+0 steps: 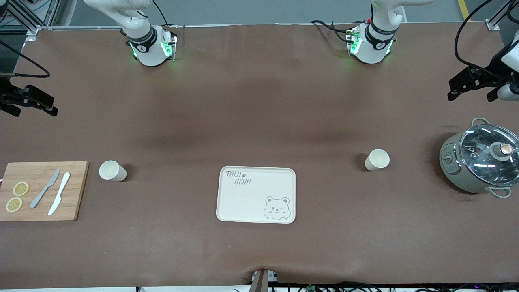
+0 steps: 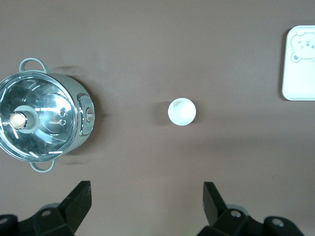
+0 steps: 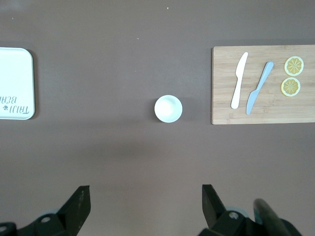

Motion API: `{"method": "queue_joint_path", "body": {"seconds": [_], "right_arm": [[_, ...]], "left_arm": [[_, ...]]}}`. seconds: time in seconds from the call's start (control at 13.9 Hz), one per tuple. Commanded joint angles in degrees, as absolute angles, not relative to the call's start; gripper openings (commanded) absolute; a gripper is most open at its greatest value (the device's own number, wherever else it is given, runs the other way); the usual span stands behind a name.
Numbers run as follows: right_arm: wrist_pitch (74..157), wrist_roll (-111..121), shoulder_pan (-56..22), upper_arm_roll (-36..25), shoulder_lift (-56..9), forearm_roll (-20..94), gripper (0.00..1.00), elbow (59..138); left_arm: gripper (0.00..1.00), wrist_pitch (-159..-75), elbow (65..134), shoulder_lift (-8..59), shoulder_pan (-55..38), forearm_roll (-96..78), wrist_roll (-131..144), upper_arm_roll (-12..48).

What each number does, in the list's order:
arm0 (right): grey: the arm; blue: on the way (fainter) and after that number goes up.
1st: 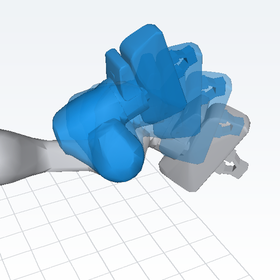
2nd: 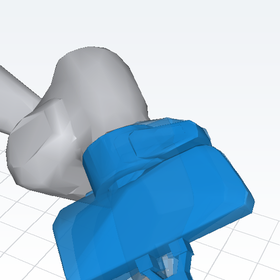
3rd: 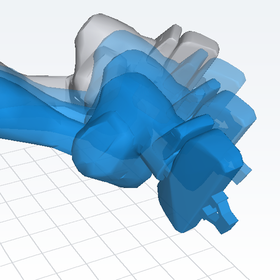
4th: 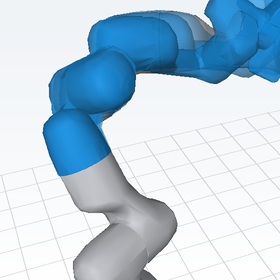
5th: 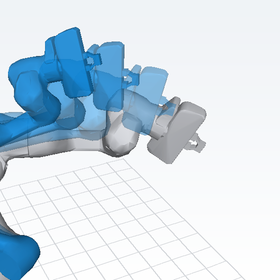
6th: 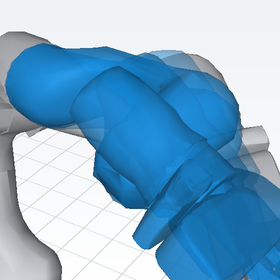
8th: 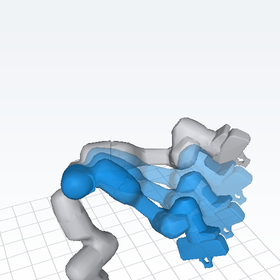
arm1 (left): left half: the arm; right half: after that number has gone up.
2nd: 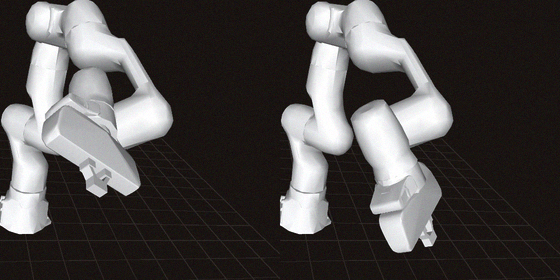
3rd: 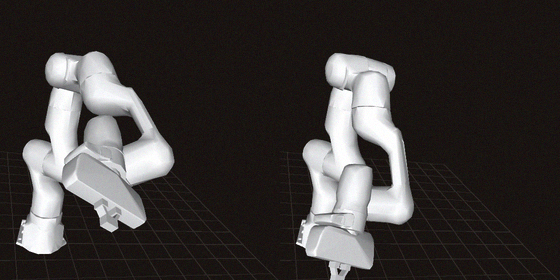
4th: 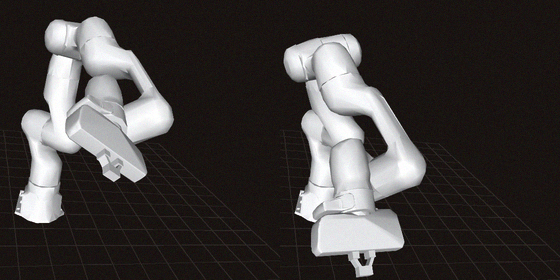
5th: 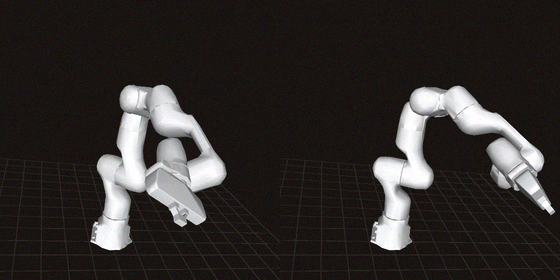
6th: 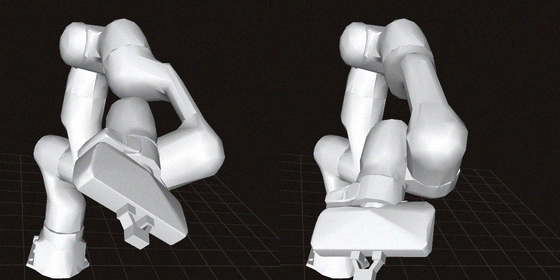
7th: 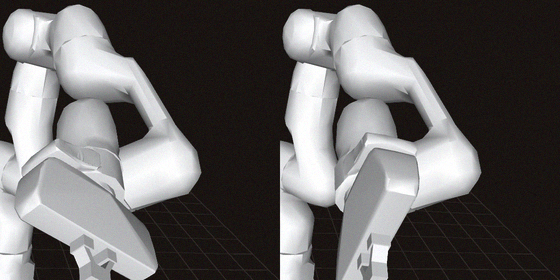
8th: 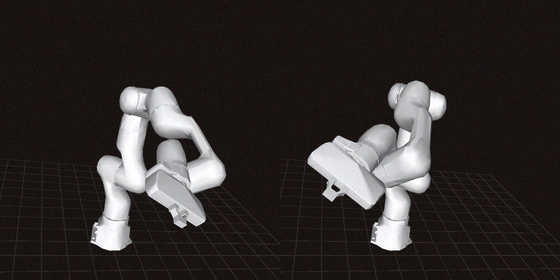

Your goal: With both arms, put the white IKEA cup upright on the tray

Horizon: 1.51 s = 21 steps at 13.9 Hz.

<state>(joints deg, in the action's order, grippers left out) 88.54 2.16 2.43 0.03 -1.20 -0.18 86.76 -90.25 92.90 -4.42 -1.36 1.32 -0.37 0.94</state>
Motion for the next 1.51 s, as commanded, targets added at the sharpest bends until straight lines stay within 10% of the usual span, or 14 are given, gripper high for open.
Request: {"method": "queue_joint_path", "body": {"seconds": [0.0,1.01,1.44], "right_arm": [[87.6,1.5,2.5,0.1,-1.1,-0.3,1.00,86.2],[88.2,2.3,2.7,-0.1,-2.7,-0.3,1.00,85.5],[88.7,2.3,3.1,-0.1,-5.3,-1.2,1.00,85.4]], "left_arm": [[1.00,-88.5,90.9,-3.5,-1.2,2.6,-1.4,1.0],[1.00,-89.5,93.0,9.4,-1.7,5.3,0.3,1.5],[1.00,-104.2,106.1,9.3,-1.3,0.8,4.8,1.5]]}}
